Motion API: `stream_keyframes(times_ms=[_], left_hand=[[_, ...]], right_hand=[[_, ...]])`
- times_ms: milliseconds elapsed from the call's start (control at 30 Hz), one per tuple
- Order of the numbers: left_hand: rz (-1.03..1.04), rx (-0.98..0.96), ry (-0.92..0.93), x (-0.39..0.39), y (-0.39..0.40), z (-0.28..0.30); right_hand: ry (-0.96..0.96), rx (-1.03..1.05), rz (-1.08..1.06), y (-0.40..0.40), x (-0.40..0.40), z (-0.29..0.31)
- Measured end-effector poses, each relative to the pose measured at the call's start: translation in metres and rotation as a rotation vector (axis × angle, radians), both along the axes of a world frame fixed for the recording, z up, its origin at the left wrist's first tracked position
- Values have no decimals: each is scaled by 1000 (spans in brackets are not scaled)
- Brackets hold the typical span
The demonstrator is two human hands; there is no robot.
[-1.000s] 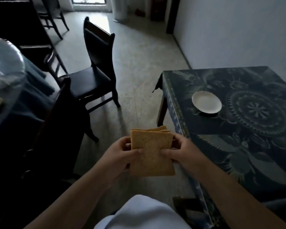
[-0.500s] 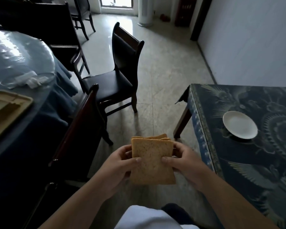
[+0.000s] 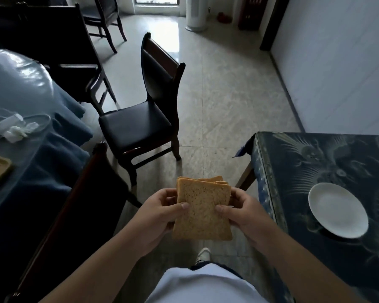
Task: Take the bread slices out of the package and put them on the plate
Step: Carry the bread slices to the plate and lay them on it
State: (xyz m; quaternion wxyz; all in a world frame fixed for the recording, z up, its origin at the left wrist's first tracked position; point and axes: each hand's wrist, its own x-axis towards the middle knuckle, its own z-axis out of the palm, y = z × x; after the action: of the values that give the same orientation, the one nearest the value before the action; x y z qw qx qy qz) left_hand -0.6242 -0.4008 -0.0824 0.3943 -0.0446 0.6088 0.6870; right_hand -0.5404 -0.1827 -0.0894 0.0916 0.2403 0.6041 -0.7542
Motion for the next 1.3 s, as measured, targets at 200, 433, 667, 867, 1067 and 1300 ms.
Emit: stream_keyframes(times_ms=[200, 433, 667, 867, 1067, 1300], left_hand=[[-44, 7, 3, -59, 68, 11], [-146, 3, 21, -119, 120, 15], [-352, 6, -7, -197, 181, 0], [-724, -34, 55, -249, 256, 2], [-1110, -48, 88, -245, 323, 3], [-1426, -76, 131, -184, 360, 0]], right_hand=[[24, 31, 3, 68, -56, 10], [34, 16, -97, 114, -98, -2], [22, 61, -337, 139, -128, -12], [-25, 104, -715, 147, -131, -12], [-91, 83, -1106, 135, -106, -15], [-85, 35, -1494, 95, -55, -19]])
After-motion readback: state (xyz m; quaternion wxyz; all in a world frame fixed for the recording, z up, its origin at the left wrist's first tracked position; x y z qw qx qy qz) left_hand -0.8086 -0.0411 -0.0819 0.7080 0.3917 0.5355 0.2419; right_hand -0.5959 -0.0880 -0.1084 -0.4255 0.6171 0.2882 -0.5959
